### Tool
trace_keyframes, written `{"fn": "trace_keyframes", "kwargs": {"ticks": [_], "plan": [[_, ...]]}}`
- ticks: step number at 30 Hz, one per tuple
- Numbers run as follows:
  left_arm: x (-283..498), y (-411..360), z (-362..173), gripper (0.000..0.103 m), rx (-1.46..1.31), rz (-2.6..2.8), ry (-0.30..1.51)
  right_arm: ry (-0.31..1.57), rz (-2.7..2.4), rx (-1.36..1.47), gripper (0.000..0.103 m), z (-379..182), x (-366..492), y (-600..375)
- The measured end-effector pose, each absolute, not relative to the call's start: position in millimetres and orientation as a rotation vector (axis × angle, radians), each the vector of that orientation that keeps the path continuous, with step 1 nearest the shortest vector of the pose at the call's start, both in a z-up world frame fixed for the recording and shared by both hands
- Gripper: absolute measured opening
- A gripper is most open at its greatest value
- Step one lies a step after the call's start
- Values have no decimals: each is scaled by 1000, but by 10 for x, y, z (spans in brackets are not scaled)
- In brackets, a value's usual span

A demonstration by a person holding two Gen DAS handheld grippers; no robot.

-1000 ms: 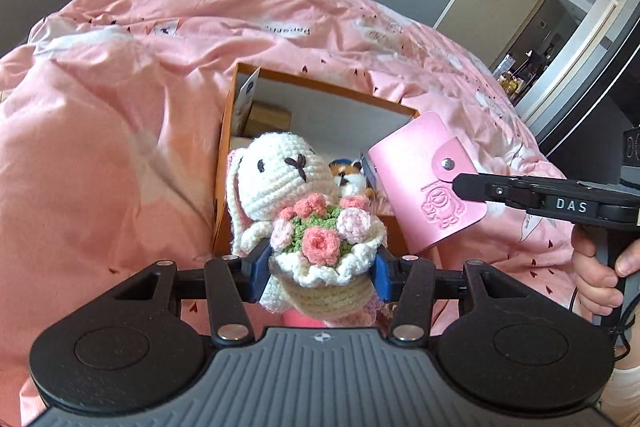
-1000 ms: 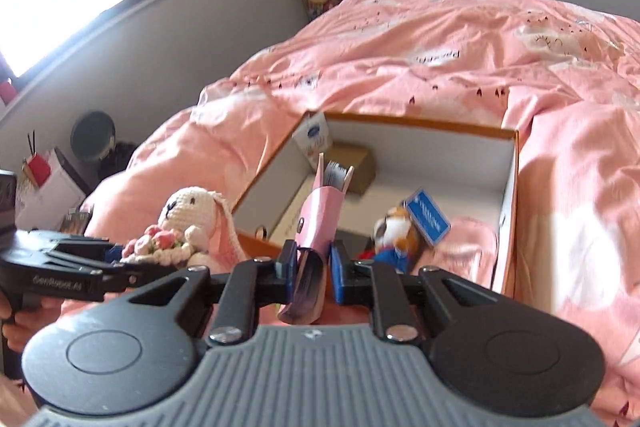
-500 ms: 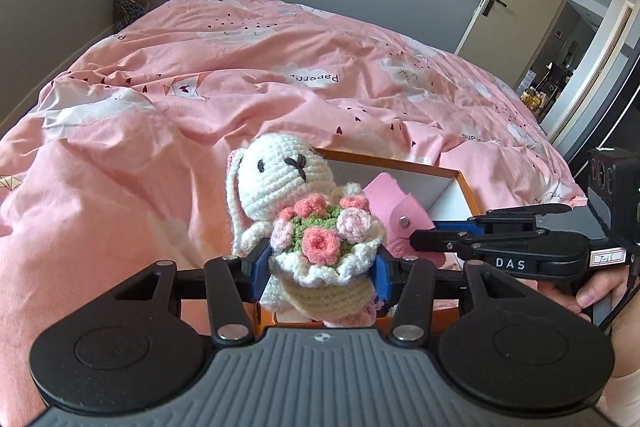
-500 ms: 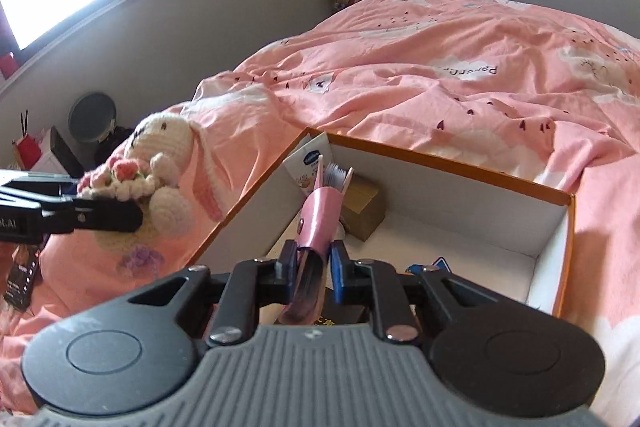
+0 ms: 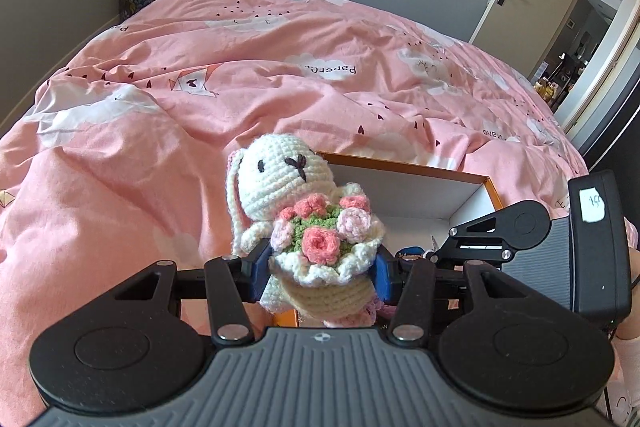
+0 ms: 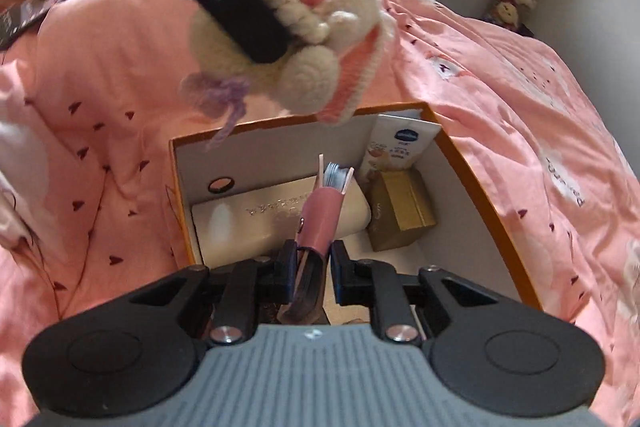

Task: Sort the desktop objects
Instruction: 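Lower the pink card wallet into the orange box and open the right tool, then lower the crocheted bunny into the box with the left tool while the right tool withdraws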

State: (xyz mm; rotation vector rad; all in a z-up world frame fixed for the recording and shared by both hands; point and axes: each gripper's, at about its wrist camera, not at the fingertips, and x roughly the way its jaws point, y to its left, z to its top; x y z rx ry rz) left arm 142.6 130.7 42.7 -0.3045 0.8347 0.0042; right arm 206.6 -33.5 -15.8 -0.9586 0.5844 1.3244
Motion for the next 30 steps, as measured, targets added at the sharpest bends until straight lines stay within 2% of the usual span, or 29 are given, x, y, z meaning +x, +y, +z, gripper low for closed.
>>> {"fn": "trace_keyframes", "kwargs": {"ticks": [18,20,23,26,30], "plan": [[1366,1329,377,58,-314,-2,862,713,1430,-1016,23,-153,1997,-220],[1365,1331,379,58,-313,-2,862,748,1448,-984,23,-123,2038,-228],[1365,1336,377,58,-318,-5,863,775,1484,-925,29,-50,2094,-268],[1363,1355,379,58,-320,-8,863,823,1452,-848,29,-23,2241,-254],[1365,1359,375,58,-316,-14,869,980,1337,-678,29,-140,2567,-171]]}}
